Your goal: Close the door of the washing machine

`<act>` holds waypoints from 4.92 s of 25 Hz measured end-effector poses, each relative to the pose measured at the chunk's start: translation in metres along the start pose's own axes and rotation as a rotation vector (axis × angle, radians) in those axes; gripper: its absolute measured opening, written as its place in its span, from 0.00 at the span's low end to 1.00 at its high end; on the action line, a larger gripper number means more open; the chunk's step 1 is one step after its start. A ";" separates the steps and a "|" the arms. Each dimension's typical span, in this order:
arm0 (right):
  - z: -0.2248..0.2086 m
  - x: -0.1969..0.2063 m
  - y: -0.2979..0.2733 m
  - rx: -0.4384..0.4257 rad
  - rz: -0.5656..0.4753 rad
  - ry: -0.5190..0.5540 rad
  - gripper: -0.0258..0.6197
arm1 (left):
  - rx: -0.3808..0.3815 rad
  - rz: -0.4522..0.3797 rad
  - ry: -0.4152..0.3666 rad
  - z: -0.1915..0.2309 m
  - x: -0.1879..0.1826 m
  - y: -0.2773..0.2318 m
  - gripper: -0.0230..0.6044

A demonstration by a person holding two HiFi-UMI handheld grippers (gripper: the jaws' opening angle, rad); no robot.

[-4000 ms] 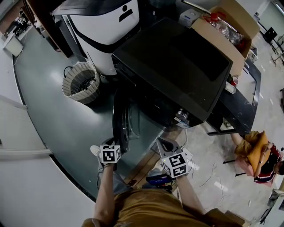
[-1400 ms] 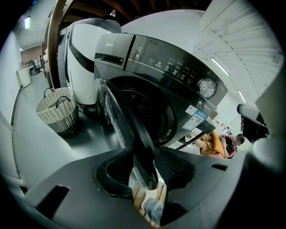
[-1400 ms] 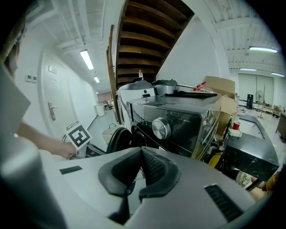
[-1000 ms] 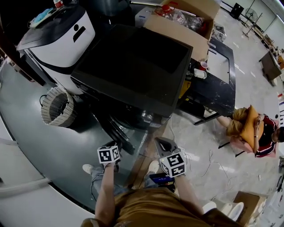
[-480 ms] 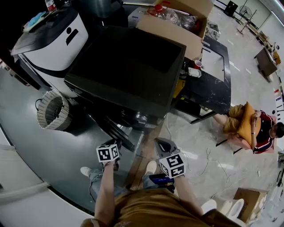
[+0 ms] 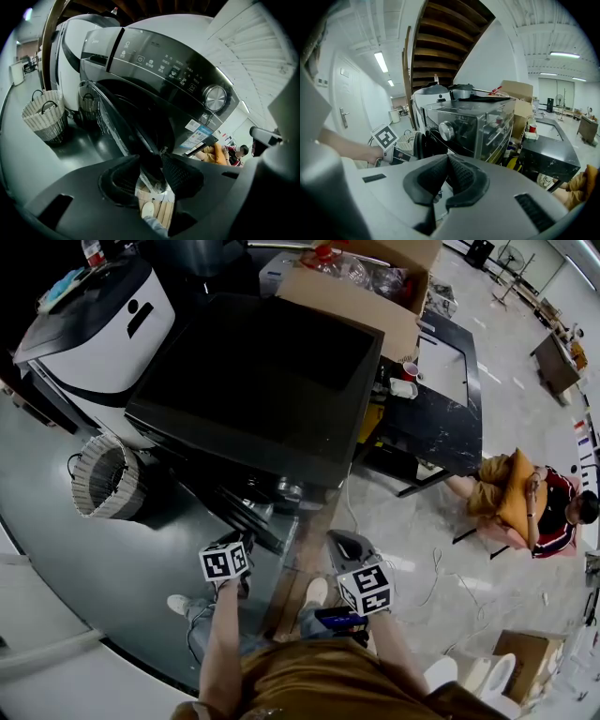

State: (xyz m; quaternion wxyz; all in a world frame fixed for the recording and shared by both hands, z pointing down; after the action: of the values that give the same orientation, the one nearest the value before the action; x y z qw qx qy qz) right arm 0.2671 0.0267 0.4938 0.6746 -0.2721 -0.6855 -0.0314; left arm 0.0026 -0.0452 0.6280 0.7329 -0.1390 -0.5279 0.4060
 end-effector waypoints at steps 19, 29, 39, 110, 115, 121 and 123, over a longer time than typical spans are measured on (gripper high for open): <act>-0.011 0.005 0.004 0.025 0.012 -0.006 0.06 | 0.039 -0.014 0.009 -0.014 -0.013 -0.024 0.30; -0.018 0.006 0.004 0.037 0.020 -0.014 0.06 | 0.052 -0.012 0.003 -0.019 -0.021 -0.034 0.30; -0.024 0.007 -0.002 0.043 0.034 -0.023 0.06 | 0.083 -0.013 0.001 -0.026 -0.032 -0.052 0.30; 0.049 -0.071 0.006 -0.011 -0.288 0.106 0.06 | -0.021 -0.660 -0.248 -0.074 -0.118 0.183 0.09; 0.041 -0.070 0.008 0.007 -0.288 0.101 0.06 | -0.007 -0.648 -0.240 -0.076 -0.115 0.178 0.09; 0.040 -0.068 0.009 0.000 -0.269 0.124 0.06 | 0.002 -0.639 -0.234 -0.076 -0.116 0.173 0.09; 0.039 -0.067 0.009 0.000 -0.266 0.132 0.06 | 0.006 -0.632 -0.231 -0.076 -0.115 0.171 0.09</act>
State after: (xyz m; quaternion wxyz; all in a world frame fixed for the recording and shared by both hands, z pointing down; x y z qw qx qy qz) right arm 0.2312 0.0286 0.4241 0.7080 -0.1760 -0.6698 -0.1383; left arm -0.0196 -0.0051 0.4132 0.7584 0.0807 -0.6231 0.1734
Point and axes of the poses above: the fingertips, and each gripper's own axes: y backward along the fingers, z to its left, x out of its underside, the point moved 8 cm from there along y, backward along the fingers, and after that the axes turned 12 degrees about -z, right-handed, at the moved point
